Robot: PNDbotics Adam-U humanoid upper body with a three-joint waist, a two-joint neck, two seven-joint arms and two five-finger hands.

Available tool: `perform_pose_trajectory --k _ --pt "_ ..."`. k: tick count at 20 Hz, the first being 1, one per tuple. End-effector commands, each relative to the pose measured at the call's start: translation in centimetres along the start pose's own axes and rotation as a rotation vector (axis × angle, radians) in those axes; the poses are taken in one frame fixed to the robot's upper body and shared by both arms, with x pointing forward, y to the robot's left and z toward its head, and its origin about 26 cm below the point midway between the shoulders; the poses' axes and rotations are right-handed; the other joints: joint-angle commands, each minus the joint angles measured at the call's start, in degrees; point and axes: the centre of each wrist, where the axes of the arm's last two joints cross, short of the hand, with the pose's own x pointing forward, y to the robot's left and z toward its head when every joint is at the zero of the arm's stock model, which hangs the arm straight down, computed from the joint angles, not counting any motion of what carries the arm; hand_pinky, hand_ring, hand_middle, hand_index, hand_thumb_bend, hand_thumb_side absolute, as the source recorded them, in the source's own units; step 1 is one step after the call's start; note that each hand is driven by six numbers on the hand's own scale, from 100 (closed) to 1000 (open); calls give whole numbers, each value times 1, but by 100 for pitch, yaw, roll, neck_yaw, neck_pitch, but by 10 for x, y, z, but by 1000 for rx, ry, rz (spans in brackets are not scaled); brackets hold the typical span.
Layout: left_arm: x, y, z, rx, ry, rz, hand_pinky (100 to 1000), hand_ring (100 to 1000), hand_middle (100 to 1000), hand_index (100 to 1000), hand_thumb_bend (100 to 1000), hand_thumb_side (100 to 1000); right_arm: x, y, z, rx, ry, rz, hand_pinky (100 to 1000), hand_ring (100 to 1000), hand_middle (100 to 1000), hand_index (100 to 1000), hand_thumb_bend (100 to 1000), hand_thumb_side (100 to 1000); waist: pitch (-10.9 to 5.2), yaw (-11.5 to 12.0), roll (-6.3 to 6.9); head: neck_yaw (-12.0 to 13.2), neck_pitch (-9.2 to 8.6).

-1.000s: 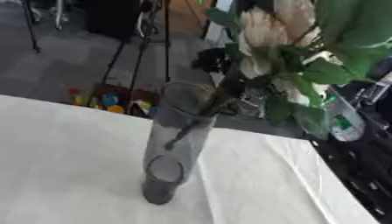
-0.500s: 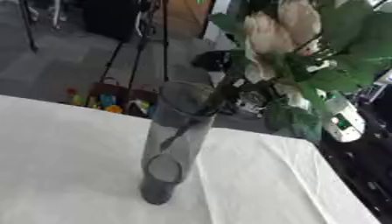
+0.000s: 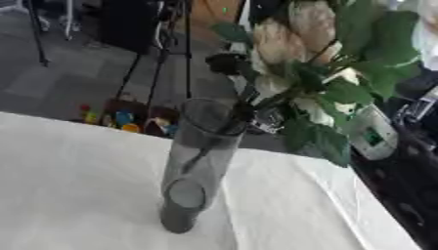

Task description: Arrange flowers into the vase.

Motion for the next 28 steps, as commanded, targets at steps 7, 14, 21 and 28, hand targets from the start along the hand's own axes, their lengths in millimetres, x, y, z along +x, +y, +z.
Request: perform_pose_trajectory --k 7,14,21,28 --pt "4 -1 -3 2 -13 19 682 1000 978 973 100 1000 13 -3 -4 446 -224 306 1000 1000 1000 1000 120 760 -191 -32 56 -21 -121" --pt "4 -1 -4 -1 -11 25 678 1000 978 973 100 1000 7 9 3 559 -157 321 1000 1000 1000 1000 127 752 -190 -106 56 -5 -137" --pt "4 -1 -5 -3 -9 28 678 1000 979 974 100 1000 6 10 5 554 -158 305 1000 1000 1000 1000 380 737 -184 -192 56 31 -167" --pt "4 -1 -4 -8 -4 22 678 1000 980 974 100 1000 2 -6 19 498 -120 302 1000 1000 1000 1000 467 741 -144 -240 56 71 -156"
